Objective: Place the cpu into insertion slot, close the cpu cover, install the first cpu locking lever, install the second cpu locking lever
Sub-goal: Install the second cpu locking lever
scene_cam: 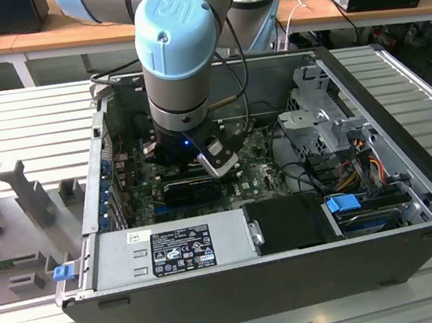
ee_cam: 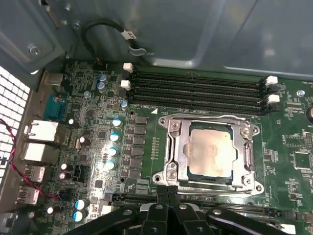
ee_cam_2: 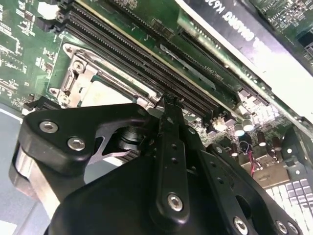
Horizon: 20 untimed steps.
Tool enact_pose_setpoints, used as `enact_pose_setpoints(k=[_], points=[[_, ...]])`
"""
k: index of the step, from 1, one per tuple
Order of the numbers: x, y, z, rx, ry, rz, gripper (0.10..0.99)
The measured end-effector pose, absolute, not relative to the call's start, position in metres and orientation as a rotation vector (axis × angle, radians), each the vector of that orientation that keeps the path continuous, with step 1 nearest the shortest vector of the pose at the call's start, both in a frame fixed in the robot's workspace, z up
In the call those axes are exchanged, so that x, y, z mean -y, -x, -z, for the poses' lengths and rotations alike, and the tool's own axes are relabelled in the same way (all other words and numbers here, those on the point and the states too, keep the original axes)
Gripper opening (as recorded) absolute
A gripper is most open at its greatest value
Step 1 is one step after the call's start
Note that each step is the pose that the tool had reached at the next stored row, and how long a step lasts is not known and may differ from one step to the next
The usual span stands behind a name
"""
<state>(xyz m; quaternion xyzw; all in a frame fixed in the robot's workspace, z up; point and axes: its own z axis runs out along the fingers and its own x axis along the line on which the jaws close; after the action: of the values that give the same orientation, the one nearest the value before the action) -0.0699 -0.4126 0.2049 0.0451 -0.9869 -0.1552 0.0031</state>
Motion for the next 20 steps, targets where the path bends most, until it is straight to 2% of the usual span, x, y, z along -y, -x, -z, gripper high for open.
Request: enact_pose_setpoints(k=[20], points=[[0.399, 0.076, -0.198, 3.089, -0.142, 0.521, 0.106]])
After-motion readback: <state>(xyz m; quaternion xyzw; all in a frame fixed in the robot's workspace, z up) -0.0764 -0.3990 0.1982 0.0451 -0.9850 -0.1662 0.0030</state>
